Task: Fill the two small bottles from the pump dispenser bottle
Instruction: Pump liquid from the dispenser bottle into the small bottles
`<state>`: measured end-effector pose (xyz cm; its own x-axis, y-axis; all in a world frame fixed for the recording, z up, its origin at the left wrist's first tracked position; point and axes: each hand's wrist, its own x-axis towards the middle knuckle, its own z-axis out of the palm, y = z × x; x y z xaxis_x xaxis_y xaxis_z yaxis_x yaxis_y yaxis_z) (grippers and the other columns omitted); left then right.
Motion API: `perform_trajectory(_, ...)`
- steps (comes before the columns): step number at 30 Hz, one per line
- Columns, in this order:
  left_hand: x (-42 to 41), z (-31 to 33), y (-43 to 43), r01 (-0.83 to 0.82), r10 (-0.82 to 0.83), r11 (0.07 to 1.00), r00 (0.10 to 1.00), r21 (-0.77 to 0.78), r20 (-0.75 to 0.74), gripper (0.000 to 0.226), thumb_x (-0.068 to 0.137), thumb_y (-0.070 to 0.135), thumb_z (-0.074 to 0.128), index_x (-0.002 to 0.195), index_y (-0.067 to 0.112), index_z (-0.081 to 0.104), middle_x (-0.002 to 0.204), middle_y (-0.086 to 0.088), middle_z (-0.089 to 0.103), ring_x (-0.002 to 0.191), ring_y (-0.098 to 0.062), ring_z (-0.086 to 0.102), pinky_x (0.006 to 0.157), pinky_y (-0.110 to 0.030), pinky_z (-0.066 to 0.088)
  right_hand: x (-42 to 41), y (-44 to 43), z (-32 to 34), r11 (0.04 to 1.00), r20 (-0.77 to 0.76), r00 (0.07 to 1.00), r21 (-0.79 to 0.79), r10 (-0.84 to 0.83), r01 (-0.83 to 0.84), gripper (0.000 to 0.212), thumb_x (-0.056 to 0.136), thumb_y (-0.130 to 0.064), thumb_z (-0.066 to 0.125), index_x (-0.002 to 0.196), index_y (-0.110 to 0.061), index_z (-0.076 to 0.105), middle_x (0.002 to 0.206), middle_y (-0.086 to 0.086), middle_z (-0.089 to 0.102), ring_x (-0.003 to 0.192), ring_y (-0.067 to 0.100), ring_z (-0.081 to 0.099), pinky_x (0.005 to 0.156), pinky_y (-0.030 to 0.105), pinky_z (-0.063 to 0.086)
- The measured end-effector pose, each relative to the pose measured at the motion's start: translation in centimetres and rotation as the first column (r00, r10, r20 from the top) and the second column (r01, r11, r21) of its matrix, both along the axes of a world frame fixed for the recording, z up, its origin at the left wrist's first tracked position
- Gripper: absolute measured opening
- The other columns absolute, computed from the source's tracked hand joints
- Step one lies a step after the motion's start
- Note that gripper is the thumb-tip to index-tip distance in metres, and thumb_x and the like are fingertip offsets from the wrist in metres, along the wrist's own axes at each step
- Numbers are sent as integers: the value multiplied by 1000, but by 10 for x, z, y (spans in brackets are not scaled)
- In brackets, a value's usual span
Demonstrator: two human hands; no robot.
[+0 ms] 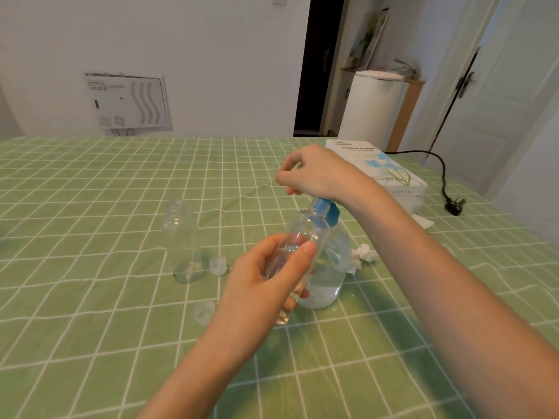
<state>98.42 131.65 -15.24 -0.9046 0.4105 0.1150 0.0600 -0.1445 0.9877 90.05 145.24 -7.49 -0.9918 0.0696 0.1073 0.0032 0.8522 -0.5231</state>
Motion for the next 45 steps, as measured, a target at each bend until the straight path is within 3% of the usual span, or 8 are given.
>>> perform_trajectory(3, 1, 2, 1, -2, 2, 1000, 1000, 6, -11, 42, 62, 54, 60, 93, 27, 68, 75, 5, 71, 56, -7, 60, 46, -16, 44, -1, 0, 7, 1000, -50, 999, 19, 6, -5, 16, 88, -28, 56, 96, -18, 65, 81, -2, 67, 84, 17, 63, 62, 22, 44)
perform_trajectory(8, 0, 4, 1, 10, -10, 1000, 1000, 16, -10, 43, 60, 54, 61, 93, 26, 68, 74, 4, 70, 55, -7, 59, 45, -15, 43, -1, 0, 6, 998, 27, 999, -63, 29, -27, 13, 88, -24, 56, 96, -16, 63, 78, -2, 69, 95, 21, 67, 83, 29, 50)
perform_trajectory(15, 1, 0, 1, 3, -3, 1000, 1000, -5, 8, 43, 61, 53, 60, 94, 27, 68, 76, 0, 71, 55, -8, 57, 45, -18, 44, 1, 0, -1, 996, 100, 995, -91, 29, -20, 17, 89, -24, 56, 102, -14, 62, 73, -6, 67, 98, 18, 67, 78, 26, 48)
perform_trajectory(20, 1, 1, 0, 4, -4, 1000, 1000, 3, 10, 43, 59, 54, 61, 92, 27, 68, 75, -1, 70, 55, -8, 57, 44, -16, 43, 3, 0, 0, 996, 87, 996, -90, 32, -24, 17, 90, -24, 56, 103, -14, 62, 77, -3, 69, 97, 19, 67, 84, 29, 49)
perform_trajectory(27, 0, 5, 1, 10, -10, 1000, 1000, 16, -7, 41, 60, 54, 62, 93, 30, 69, 77, 2, 70, 56, -8, 60, 44, -14, 41, 6, 1, 16, 999, -68, 998, -50, -8, 5, 16, 92, -24, 52, 99, -17, 63, 85, 1, 72, 89, 16, 67, 68, 21, 47)
perform_trajectory(32, 0, 6, 0, 14, -14, 1000, 1000, 9, -12, 41, 59, 58, 61, 92, 33, 68, 78, 4, 71, 56, -7, 60, 45, -15, 42, 6, 1, 19, 997, 69, 997, -73, 32, -27, 22, 94, -22, 51, 106, -11, 65, 83, 2, 73, 84, 19, 71, 74, 25, 52)
perform_trajectory(41, 0, 8, 1, 6, -6, 1000, 1000, 12, -13, 47, 58, 55, 60, 95, 28, 67, 76, 4, 71, 55, -7, 60, 44, -14, 42, 9, -1, 17, 994, 165, 986, -108, 34, -16, 26, 91, -23, 52, 107, -6, 64, 82, 5, 74, 84, 23, 65, 86, 35, 51)
perform_trajectory(45, 0, 8, 1, 4, -4, 1000, 1000, 12, -21, 47, 57, 56, 60, 94, 29, 68, 76, 0, 70, 55, -7, 60, 44, -14, 42, 10, -1, 13, 990, 201, 980, -137, 8, 20, 25, 88, -28, 51, 101, -12, 66, 83, 5, 74, 99, 28, 66, 94, 42, 49)
